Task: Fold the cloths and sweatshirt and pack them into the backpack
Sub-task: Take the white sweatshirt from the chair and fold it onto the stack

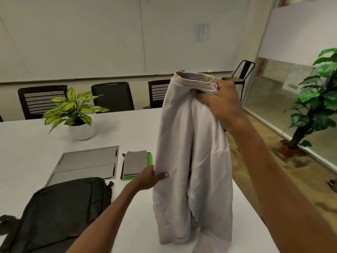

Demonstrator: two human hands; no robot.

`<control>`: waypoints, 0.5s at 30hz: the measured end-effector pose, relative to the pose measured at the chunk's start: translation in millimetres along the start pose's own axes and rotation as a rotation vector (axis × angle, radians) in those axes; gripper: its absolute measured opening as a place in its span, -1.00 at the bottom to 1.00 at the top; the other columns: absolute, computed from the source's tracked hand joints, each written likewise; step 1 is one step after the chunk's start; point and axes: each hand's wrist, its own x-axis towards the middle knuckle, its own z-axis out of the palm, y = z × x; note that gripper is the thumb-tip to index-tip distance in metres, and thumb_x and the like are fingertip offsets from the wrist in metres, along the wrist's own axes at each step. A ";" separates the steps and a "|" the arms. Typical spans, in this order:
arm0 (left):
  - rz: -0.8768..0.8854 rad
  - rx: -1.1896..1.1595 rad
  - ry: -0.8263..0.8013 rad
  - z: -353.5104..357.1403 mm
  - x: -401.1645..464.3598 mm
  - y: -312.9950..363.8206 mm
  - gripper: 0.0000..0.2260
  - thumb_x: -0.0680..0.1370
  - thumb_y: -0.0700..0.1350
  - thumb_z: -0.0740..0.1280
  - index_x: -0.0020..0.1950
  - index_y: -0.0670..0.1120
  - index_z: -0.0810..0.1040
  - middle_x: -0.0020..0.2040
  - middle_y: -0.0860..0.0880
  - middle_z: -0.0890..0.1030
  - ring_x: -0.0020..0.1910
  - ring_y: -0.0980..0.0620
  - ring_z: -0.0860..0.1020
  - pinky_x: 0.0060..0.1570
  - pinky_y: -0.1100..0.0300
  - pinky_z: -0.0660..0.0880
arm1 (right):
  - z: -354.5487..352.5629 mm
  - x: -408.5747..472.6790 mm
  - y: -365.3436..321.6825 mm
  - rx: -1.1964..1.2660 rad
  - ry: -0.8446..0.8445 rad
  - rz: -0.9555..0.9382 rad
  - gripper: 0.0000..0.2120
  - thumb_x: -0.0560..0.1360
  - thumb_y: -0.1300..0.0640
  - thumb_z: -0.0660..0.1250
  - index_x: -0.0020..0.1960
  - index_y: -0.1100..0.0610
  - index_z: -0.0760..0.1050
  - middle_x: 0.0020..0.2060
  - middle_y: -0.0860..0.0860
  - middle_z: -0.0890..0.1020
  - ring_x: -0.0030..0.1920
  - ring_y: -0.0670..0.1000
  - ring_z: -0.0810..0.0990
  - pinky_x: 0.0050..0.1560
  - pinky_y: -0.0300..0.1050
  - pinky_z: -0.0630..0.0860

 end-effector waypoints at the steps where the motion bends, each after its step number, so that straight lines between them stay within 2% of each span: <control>1: -0.003 0.002 0.046 4.7 0.3 -4.7 -0.58 0.48 0.22 0.36 0.06 -0.12 0.64 -0.02 -0.08 0.68 -0.03 -0.06 0.64 0.03 -0.03 0.58 | -0.9 -1.7 -0.7 0.009 0.017 0.015 -0.78 0.42 0.10 0.51 0.05 0.11 0.68 -0.08 0.02 0.73 -0.04 0.00 0.68 0.06 0.00 0.59; 4: 0.001 -0.045 0.147 9.6 0.4 -10.0 -0.59 0.48 0.26 0.28 -0.01 -0.08 0.61 -0.06 -0.08 0.66 -0.07 -0.05 0.62 -0.03 -0.02 0.56 | -4.2 -2.5 -2.3 0.079 0.099 0.095 -0.82 0.39 0.10 0.53 -0.04 0.13 0.68 -0.12 0.07 0.73 -0.10 -0.01 0.67 0.05 0.07 0.61; 7: -0.009 -0.109 0.201 8.9 -0.3 -16.1 -0.48 0.40 0.34 0.23 -0.03 -0.09 0.61 -0.08 -0.08 0.66 -0.09 -0.05 0.62 -0.04 -0.03 0.54 | -10.6 -3.7 -6.1 0.199 0.154 0.171 -0.83 0.39 0.11 0.54 -0.06 0.13 0.68 -0.11 0.07 0.73 -0.04 0.05 0.70 0.09 0.10 0.62; 9: -0.019 -0.133 0.245 4.6 -0.7 -21.0 -0.47 0.42 0.31 0.23 -0.06 -0.16 0.60 -0.09 -0.11 0.66 -0.09 -0.08 0.61 -0.06 0.01 0.51 | -18.6 -4.3 -8.7 0.228 0.131 0.213 -0.86 0.40 0.15 0.53 -0.04 0.09 0.68 -0.09 0.04 0.73 -0.01 0.05 0.70 0.12 0.06 0.61; 11: -0.039 -0.168 0.278 -4.8 -0.9 -25.2 -0.55 0.52 0.21 0.27 -0.06 -0.19 0.61 -0.09 -0.11 0.66 -0.10 -0.07 0.60 -0.09 0.05 0.48 | -31.7 -6.4 -11.3 0.235 0.006 0.291 -0.83 0.42 0.20 0.50 0.01 0.12 0.66 -0.05 0.06 0.72 0.01 0.05 0.70 0.13 0.04 0.60; 15: -0.078 -0.268 0.322 -30.7 -8.0 -28.0 -0.67 0.60 0.08 0.29 -0.04 -0.17 0.64 -0.14 -0.03 0.66 -0.13 0.01 0.58 -0.14 0.15 0.47 | -54.5 -21.6 -37.1 0.294 -0.500 0.424 -0.60 0.38 0.26 0.41 0.20 0.34 0.54 0.09 0.24 0.65 0.07 0.19 0.66 0.12 0.05 0.61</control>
